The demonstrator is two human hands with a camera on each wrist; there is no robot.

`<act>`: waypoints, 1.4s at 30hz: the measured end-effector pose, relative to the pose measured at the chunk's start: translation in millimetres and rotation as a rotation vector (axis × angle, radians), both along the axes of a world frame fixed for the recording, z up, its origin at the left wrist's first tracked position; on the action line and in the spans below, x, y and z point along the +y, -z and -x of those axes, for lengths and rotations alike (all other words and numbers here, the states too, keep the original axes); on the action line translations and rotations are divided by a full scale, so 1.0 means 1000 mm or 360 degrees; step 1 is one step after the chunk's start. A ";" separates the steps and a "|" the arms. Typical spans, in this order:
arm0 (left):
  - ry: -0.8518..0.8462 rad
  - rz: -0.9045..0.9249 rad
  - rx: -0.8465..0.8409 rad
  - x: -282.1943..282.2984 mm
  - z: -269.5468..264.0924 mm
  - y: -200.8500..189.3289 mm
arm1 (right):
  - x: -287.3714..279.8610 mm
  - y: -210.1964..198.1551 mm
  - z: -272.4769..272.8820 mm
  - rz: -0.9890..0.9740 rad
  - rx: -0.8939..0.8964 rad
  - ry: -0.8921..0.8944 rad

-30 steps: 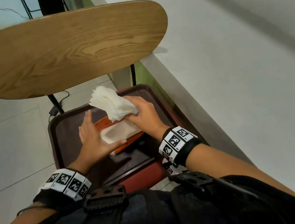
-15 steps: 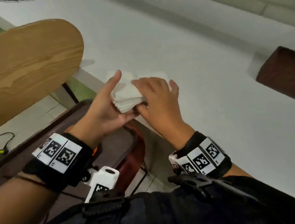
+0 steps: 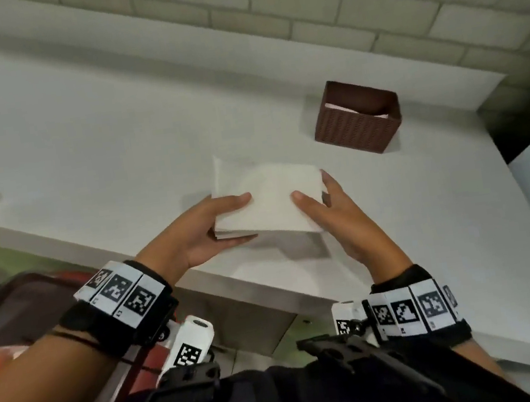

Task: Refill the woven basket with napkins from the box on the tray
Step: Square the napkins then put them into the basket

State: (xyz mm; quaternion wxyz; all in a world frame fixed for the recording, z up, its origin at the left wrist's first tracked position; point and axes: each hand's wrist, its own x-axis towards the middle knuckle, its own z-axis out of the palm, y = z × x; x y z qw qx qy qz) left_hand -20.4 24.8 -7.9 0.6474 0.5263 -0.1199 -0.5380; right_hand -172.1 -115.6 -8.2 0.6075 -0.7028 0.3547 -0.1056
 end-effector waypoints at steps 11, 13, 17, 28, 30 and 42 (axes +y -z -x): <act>0.0342 0.0100 -0.0860 -0.059 0.035 0.032 | -0.037 0.030 0.067 -0.0025 -0.0334 0.0266; 0.0298 0.0165 -0.0982 -0.063 0.042 0.039 | -0.036 0.032 0.071 0.0083 -0.0310 0.0251; 0.0230 0.0201 -0.0999 -0.070 0.047 0.050 | -0.035 0.035 0.074 0.0041 -0.0256 0.0167; 0.0254 -0.0001 -0.1217 -0.081 0.044 0.038 | -0.040 0.022 0.068 0.0179 -0.0141 0.0275; 0.0421 -0.0073 -0.1088 -0.087 0.041 0.018 | -0.048 0.005 0.068 -0.0037 -0.0116 0.0343; 0.0650 -0.0462 0.0020 -0.142 0.023 -0.024 | -0.120 -0.025 0.062 -0.0995 0.0101 0.0322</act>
